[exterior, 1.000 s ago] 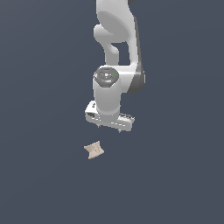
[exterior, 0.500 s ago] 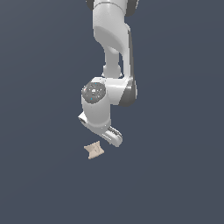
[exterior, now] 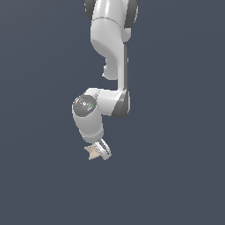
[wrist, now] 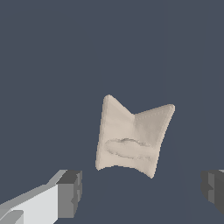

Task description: Pick up the object and move it to a goal position.

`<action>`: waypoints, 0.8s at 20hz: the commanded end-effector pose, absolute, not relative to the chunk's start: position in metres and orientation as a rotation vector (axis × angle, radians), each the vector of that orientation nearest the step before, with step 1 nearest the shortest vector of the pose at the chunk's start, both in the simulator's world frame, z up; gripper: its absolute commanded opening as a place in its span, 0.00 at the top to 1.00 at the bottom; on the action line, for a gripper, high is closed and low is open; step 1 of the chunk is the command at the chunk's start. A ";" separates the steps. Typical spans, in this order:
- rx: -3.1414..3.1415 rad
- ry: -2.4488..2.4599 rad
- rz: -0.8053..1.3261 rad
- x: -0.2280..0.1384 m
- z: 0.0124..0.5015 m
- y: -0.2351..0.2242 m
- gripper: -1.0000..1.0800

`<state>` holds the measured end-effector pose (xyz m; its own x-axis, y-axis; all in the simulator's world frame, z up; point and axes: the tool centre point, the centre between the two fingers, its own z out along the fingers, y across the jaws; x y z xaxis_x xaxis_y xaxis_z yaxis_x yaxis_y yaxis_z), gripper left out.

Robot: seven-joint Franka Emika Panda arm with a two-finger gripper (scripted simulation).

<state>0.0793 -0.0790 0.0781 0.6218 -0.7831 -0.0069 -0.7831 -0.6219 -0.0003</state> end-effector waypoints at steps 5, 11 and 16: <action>-2.746 1.524 0.003 0.087 0.067 -0.091 0.04; -2.717 1.577 0.000 0.089 0.062 -0.095 0.04; -2.720 1.573 0.001 0.089 0.059 -0.095 0.04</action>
